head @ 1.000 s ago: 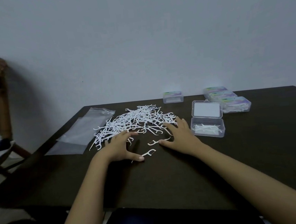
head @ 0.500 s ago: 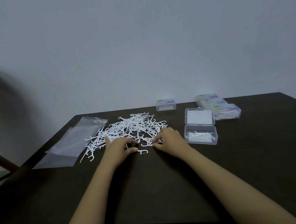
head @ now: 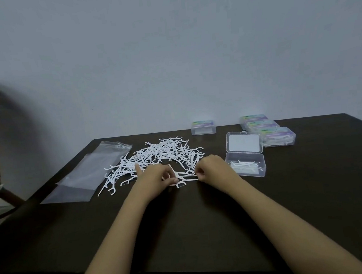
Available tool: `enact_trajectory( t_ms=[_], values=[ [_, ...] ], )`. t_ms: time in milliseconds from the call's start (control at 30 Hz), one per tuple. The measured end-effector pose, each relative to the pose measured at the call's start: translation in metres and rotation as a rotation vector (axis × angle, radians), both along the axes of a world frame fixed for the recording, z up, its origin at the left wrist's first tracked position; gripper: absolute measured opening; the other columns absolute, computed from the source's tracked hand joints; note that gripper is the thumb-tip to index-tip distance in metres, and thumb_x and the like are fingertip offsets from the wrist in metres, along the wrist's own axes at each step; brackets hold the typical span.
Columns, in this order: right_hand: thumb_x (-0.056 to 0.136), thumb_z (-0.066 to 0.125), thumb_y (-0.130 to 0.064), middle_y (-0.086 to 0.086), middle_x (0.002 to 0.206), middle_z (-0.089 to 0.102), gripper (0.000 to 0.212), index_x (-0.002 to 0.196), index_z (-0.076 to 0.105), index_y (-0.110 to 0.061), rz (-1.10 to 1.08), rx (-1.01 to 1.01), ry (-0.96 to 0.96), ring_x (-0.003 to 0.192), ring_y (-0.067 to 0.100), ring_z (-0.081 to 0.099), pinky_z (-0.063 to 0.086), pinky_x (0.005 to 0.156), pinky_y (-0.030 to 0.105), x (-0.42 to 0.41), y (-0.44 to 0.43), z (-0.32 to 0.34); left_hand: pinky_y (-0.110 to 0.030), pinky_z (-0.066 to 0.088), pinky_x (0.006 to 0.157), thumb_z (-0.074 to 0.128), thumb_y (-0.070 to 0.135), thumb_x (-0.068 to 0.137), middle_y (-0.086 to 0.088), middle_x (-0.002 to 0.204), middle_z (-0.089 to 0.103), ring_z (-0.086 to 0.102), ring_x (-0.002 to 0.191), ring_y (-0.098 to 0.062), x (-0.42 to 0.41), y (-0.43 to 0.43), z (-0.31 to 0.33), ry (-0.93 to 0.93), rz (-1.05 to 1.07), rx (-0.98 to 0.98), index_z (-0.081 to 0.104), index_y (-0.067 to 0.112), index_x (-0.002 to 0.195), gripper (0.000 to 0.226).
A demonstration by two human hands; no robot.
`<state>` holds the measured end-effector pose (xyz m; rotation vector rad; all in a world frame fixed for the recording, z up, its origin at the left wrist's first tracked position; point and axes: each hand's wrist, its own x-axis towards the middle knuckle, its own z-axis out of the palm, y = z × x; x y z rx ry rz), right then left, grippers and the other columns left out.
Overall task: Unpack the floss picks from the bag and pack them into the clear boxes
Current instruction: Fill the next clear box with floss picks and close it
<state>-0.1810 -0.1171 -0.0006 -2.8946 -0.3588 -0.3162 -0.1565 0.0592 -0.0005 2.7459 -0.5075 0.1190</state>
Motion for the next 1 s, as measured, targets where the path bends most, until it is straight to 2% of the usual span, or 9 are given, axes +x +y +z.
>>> enact_trajectory(
  t_ms=[133,300,400,500,633,767,900,1000],
  values=[
    [0.083,0.053,-0.006,0.007,0.097,0.07,0.021,0.092,0.071,-0.009,-0.013,0.206,-0.009,0.095,0.023,0.062,0.046,0.083,0.029,-0.002,-0.01,0.002,-0.058,-0.006,0.109,0.068,0.041,0.078,0.014,0.09,0.059,0.051,0.093,-0.006,0.0,0.007,0.006,0.026,-0.026,-0.013,0.059,0.028,0.08,0.016],
    [0.08,0.062,-0.002,0.011,0.083,0.07,0.01,0.086,0.069,-0.007,-0.015,0.446,-0.049,0.078,0.02,0.064,0.051,0.08,0.032,-0.004,-0.024,0.011,-0.056,-0.001,0.112,0.073,0.035,0.076,0.01,0.11,0.059,0.053,0.105,-0.008,-0.001,0.004,0.009,0.09,-0.045,0.084,0.061,0.027,0.106,0.034],
    [0.079,0.065,-0.001,0.013,0.081,0.069,0.01,0.088,0.066,-0.007,-0.031,0.537,-0.047,0.075,0.02,0.063,0.049,0.075,0.026,-0.007,-0.034,0.02,-0.055,-0.001,0.112,0.07,0.034,0.079,0.01,0.109,0.061,0.054,0.106,-0.009,0.002,-0.003,0.007,0.088,-0.052,0.08,0.062,0.025,0.106,0.03],
    [0.08,0.066,-0.002,0.008,0.078,0.068,0.013,0.088,0.062,-0.012,-0.061,0.603,-0.027,0.069,0.013,0.061,0.046,0.065,0.016,-0.01,-0.045,0.027,-0.054,0.0,0.113,0.067,0.033,0.082,0.009,0.105,0.062,0.055,0.106,-0.01,0.003,-0.01,0.005,0.073,-0.05,0.079,0.063,0.023,0.105,0.025],
    [0.082,0.065,-0.002,0.003,0.075,0.065,0.014,0.093,0.065,-0.01,-0.072,0.609,0.038,0.068,0.011,0.06,0.048,0.067,0.019,-0.012,-0.057,0.037,-0.055,0.004,0.113,0.066,0.028,0.083,0.009,0.094,0.059,0.055,0.104,-0.011,0.003,-0.02,0.008,0.061,-0.042,0.086,0.065,0.021,0.101,0.019],
    [0.081,0.067,-0.003,0.008,0.08,0.068,0.017,0.098,0.07,-0.004,-0.073,0.592,0.076,0.073,0.016,0.059,0.051,0.074,0.029,-0.017,-0.07,0.042,-0.053,0.018,0.112,0.068,0.023,0.081,0.006,0.096,0.064,0.056,0.102,-0.011,0.007,-0.03,0.011,0.077,-0.046,0.106,0.067,0.02,0.097,0.016],
    [0.08,0.069,-0.005,0.006,0.08,0.068,0.016,0.095,0.072,-0.004,-0.084,0.585,0.093,0.07,0.011,0.057,0.047,0.066,0.015,-0.02,-0.084,0.047,-0.05,0.029,0.108,0.071,0.017,0.079,0.002,0.092,0.068,0.059,0.1,-0.014,0.008,-0.042,0.013,0.134,-0.049,0.061,0.069,0.017,0.094,0.016],
    [0.082,0.066,-0.005,0.013,0.094,0.07,0.018,0.099,0.072,-0.005,-0.134,0.525,0.062,0.084,0.022,0.062,0.05,0.081,0.032,-0.022,-0.093,0.051,-0.051,0.029,0.108,0.07,0.011,0.079,0.003,0.078,0.062,0.059,0.102,-0.018,0.006,-0.046,0.012,0.177,-0.041,0.019,0.067,0.013,0.095,0.017]
  ],
)
